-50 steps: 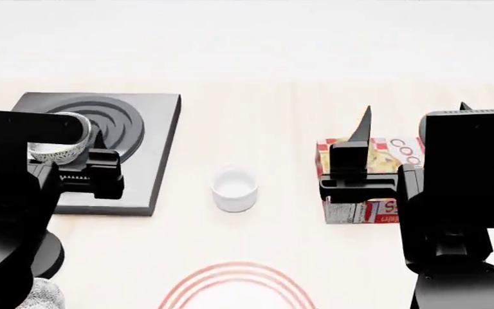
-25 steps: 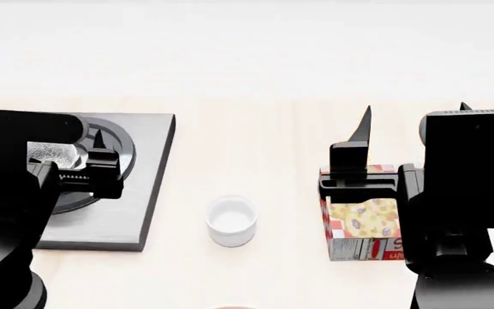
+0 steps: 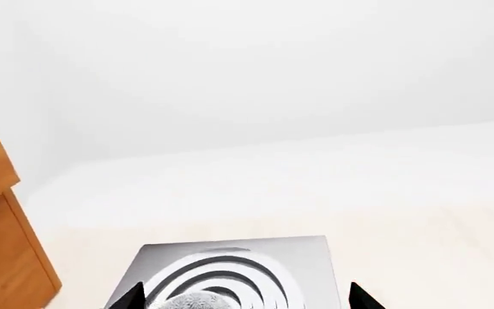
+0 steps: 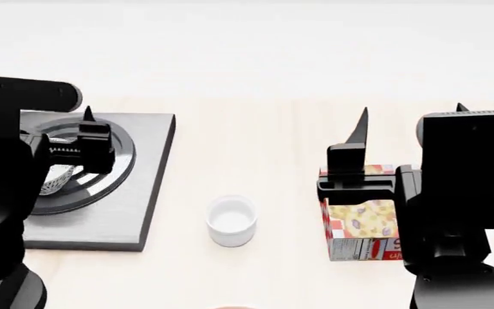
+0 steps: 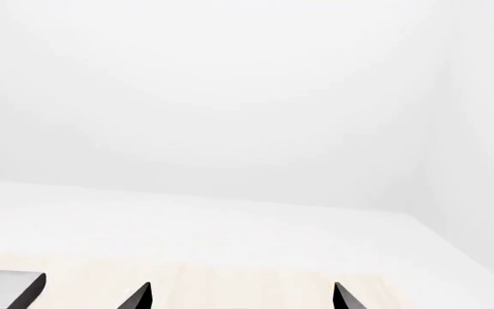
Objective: Pick the akita bowl on the stove and place it on the plate.
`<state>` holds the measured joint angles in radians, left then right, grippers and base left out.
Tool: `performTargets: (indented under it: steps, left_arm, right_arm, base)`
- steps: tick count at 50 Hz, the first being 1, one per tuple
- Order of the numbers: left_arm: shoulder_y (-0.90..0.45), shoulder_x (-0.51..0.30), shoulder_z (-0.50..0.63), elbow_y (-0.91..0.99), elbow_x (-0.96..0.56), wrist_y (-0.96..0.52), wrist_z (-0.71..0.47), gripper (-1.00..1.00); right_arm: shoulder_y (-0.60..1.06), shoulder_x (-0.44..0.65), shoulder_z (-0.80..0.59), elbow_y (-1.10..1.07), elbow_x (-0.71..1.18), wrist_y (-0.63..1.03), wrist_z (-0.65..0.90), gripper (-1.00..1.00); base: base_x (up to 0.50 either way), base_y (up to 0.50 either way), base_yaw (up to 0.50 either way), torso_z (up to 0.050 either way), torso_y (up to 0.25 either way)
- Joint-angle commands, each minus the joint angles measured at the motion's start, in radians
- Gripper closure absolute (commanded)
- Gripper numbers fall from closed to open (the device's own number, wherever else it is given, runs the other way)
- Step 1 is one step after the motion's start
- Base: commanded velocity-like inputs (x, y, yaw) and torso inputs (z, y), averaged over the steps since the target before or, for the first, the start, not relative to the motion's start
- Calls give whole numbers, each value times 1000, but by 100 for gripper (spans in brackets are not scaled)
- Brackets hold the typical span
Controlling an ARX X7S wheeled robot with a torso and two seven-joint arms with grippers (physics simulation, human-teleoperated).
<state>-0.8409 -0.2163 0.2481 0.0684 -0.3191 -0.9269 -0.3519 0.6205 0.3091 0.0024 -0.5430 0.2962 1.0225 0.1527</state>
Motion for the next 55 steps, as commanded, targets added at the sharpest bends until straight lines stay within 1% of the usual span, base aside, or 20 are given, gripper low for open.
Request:
performTargets:
  steps: [1, 4, 6, 9, 14, 15, 16, 18, 20, 25, 28, 30, 33, 38, 40, 43, 47, 55]
  left_arm:
    - [-181, 17, 11, -86, 18, -88, 20, -100]
    - [-222, 17, 20, -114, 20, -99, 28, -100]
    - [-251, 9, 45, -120, 11, -102, 65, -100]
    - [-291, 10, 66, -152, 17, -101, 79, -100]
    - [-343, 15, 78, -214, 12, -89, 111, -100]
    - [-357, 27, 54, -238, -11, -99, 124, -100]
    - [-361, 30, 55, -247, -13, -97, 127, -100]
    - [-377, 31, 81, -284, -2, -84, 140, -100]
    - [-407, 40, 82, -329, 2, -73, 145, -100]
    - [-492, 63, 69, -476, 23, -38, 127, -100]
    - [-519, 71, 63, -525, 30, -24, 115, -100]
    - [-552, 90, 19, -590, 23, -17, 84, -100]
    - [-579, 99, 23, -652, 28, -7, 84, -100]
    - [-606, 117, 6, -749, 26, 34, 75, -100]
    - [-610, 130, -24, -778, 12, 44, 58, -100]
    - [-605, 141, -17, -778, 7, 49, 65, -100]
    - [-603, 151, -50, -795, -20, 58, 60, -100]
    - [-592, 151, -51, -800, -27, 72, 45, -100]
  right_arm:
    - [3, -14, 17, 11, -12, -10, -16, -100]
    - [3, -15, 18, 10, -10, -9, -14, -100]
    - [2, -15, 21, 12, -9, -13, -14, -100]
    - [0, -17, 25, 14, -7, -17, -13, -100]
    - [2, -16, 28, 11, -4, -11, -9, -100]
    - [0, -16, 25, 14, -5, -16, -10, -100]
    - [-1, -15, 23, 15, -4, -18, -12, -100]
    - [4, -15, 22, 3, 1, -4, -12, -100]
    - [3, -15, 24, 10, 0, -12, -11, -100]
    - [0, -17, 26, 22, -1, -26, -9, -100]
    - [3, -17, 28, 16, 2, -17, -6, -100]
    - [0, -17, 29, 16, 3, -20, -6, -100]
    - [0, -17, 29, 18, 4, -22, -6, -100]
    - [3, -17, 32, 14, 9, -14, -3, -100]
    - [3, -18, 34, 12, 11, -14, -2, -100]
    - [2, -17, 36, 9, 13, -11, 0, -100]
    - [3, -18, 37, 13, 14, -14, 0, -100]
    - [4, -18, 38, 5, 20, -5, 6, -100]
  base:
    - [0, 0, 0, 0, 0]
    - [0, 0, 0, 0, 0]
    - [0, 0, 0, 0, 0]
    - [0, 0, 0, 0, 0]
    - [0, 0, 0, 0, 0]
    - [0, 0, 0, 0, 0]
    - [0, 0, 0, 0, 0]
    - [0, 0, 0, 0, 0]
    - [0, 0, 0, 0, 0]
    - [0, 0, 0, 0, 0]
    - [0, 0, 0, 0, 0]
    - [0, 0, 0, 0, 0]
    - [0, 0, 0, 0, 0]
    - [0, 0, 0, 0, 0]
    - [0, 0, 0, 0, 0]
    - [0, 0, 0, 0, 0]
    - [0, 0, 0, 0, 0]
    - [0, 0, 0, 0, 0]
